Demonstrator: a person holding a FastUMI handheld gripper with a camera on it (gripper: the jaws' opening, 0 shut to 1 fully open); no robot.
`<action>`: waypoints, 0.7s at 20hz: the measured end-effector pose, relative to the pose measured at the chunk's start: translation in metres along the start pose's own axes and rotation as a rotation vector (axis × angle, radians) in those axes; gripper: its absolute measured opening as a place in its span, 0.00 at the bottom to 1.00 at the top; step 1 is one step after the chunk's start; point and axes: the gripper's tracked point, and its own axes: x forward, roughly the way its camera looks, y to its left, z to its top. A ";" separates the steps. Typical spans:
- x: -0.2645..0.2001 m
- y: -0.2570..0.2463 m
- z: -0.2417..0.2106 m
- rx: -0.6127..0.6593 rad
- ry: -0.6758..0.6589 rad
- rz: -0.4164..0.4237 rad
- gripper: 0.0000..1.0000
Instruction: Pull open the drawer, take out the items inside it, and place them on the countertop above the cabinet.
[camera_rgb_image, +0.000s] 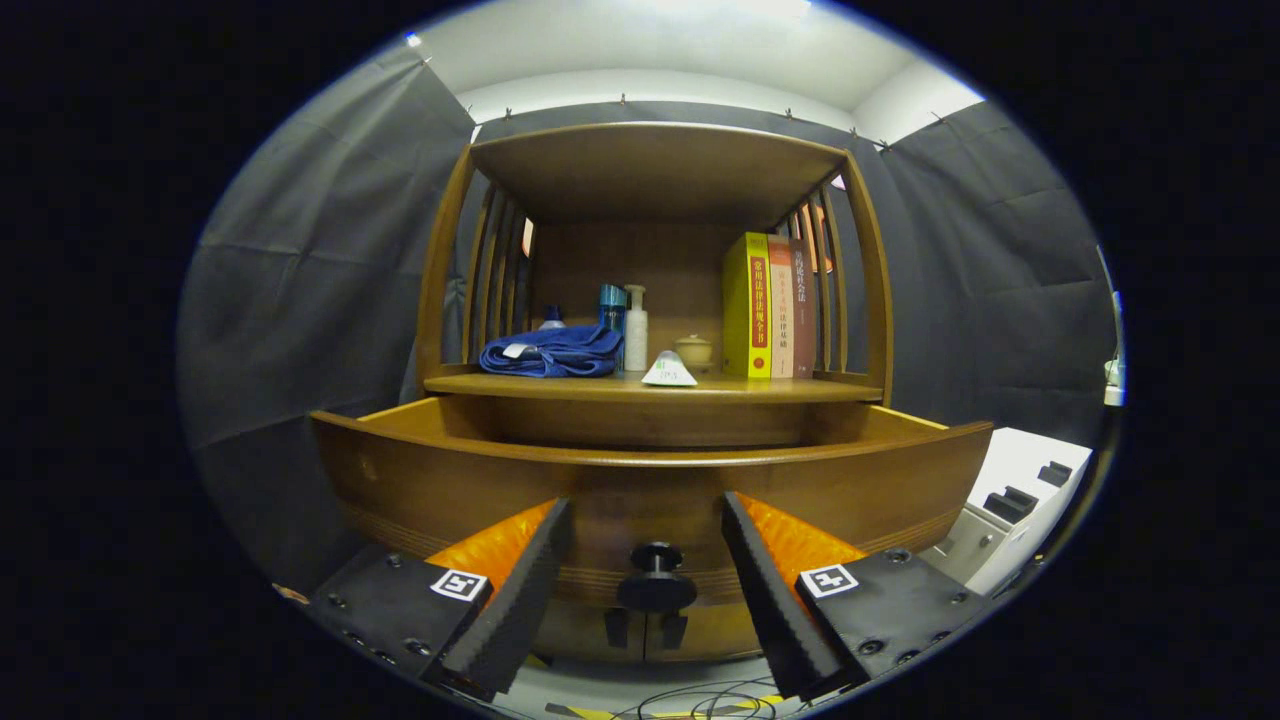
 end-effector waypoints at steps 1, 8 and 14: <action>0.002 -0.002 -0.003 0.006 0.011 -0.002 0.98; 0.004 -0.003 -0.008 0.025 0.010 -0.021 0.98; 0.015 -0.004 -0.001 0.027 0.035 -0.020 0.98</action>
